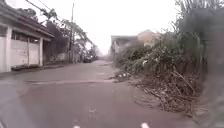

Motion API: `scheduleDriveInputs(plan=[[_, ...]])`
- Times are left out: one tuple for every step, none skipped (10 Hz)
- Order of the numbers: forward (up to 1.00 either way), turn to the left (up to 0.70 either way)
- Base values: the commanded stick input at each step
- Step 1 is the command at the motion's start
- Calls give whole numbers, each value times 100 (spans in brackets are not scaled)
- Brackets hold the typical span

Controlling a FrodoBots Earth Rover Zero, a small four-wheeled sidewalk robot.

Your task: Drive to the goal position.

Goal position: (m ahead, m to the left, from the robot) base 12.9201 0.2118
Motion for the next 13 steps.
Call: scheduleDriveInputs(plan=[[100,39],[100,41],[100,41],[100,41],[100,27],[100,3],[100,1],[100,1],[100,1],[100,1],[100,1],[100,1],[100,1]])
